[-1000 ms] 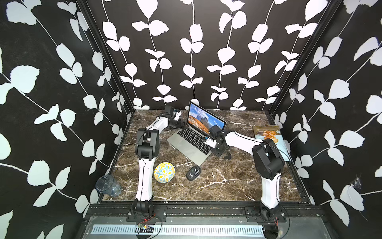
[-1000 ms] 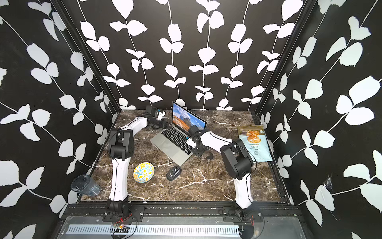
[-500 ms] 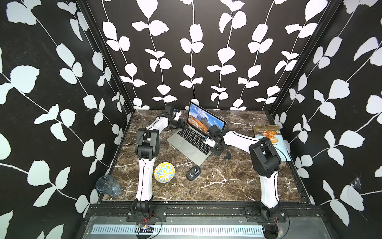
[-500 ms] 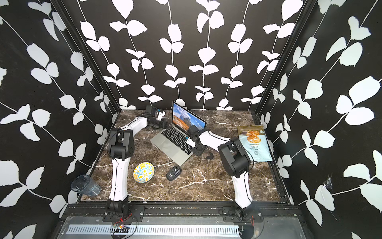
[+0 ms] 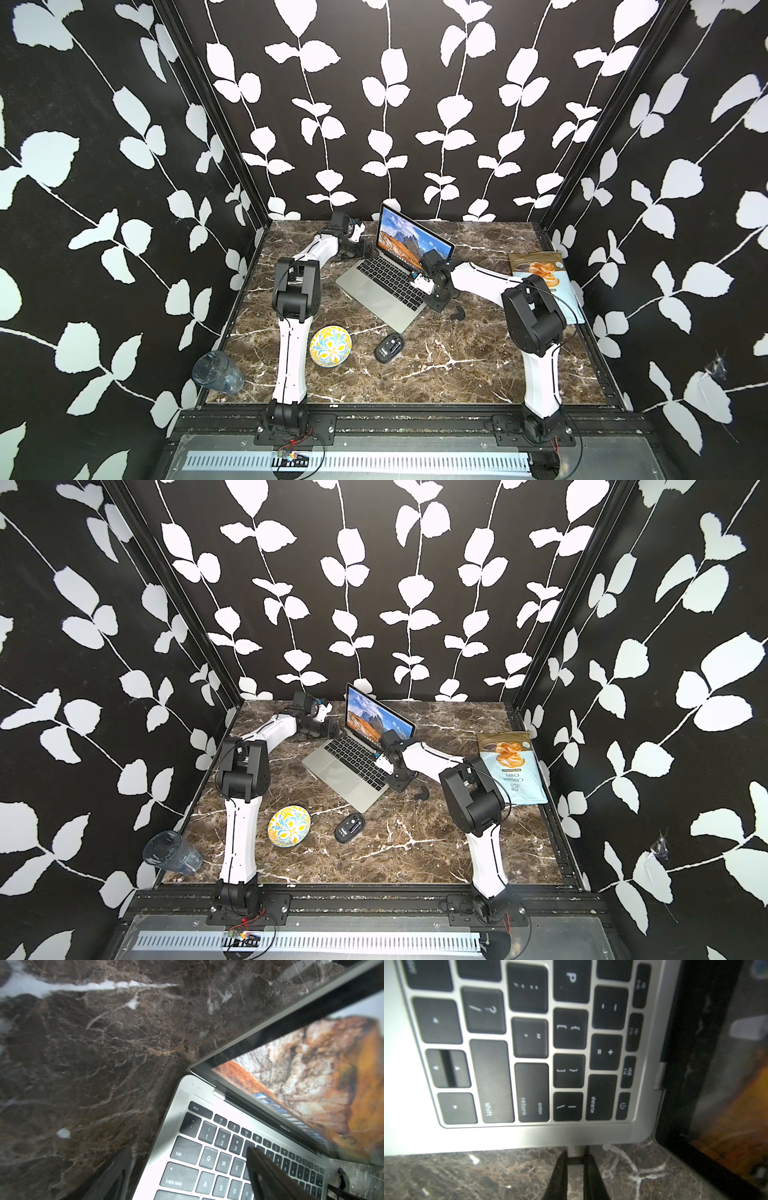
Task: Insert the wireless mouse receiver into the laptop
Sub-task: Insert the USB plug into the USB port.
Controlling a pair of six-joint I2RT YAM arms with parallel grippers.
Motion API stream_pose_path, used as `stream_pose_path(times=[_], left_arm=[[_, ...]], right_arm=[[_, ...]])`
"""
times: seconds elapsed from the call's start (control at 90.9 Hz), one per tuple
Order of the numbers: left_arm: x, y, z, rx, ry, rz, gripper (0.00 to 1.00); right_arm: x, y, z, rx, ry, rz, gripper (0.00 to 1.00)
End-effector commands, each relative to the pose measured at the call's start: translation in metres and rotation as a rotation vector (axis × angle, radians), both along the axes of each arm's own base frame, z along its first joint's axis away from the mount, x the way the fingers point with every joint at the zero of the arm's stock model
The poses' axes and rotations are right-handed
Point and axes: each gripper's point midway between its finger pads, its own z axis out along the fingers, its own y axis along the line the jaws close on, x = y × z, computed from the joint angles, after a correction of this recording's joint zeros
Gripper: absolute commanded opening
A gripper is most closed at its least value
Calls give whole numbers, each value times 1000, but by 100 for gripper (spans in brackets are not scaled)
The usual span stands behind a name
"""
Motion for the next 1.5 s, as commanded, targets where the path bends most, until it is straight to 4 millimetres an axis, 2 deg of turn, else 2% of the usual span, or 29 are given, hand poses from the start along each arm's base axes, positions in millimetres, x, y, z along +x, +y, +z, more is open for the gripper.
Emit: stream_pose_path(times=[0.0,0.231,0.374,0.737,1.133,1.375,1.485], left_arm=[[-5,-3,0,4,16,-13,90],[-8,-4,-1,-7,27,-21,89],[-9,-4,-3,-6,32,-22,89],[-9,-4,-4,-7,32,-22,89],[-10,-4,-5,-7,36,-27,89],[-16,-5,-9,-8,49,-48,88],[-17,-6,-9,-12,52,-53,88]], right_arm=[[11,3,2,33,-33,-30,13],[18,14,12,67,-12,-60,13],[18,13,8,34,28,-57,13],[26,14,6,-5,-18,-36,13],[40,24,27,94,-111,-67,13],[53,26,28,113,-146,-78,13],[58,33,37,164,-188,-65,13]])
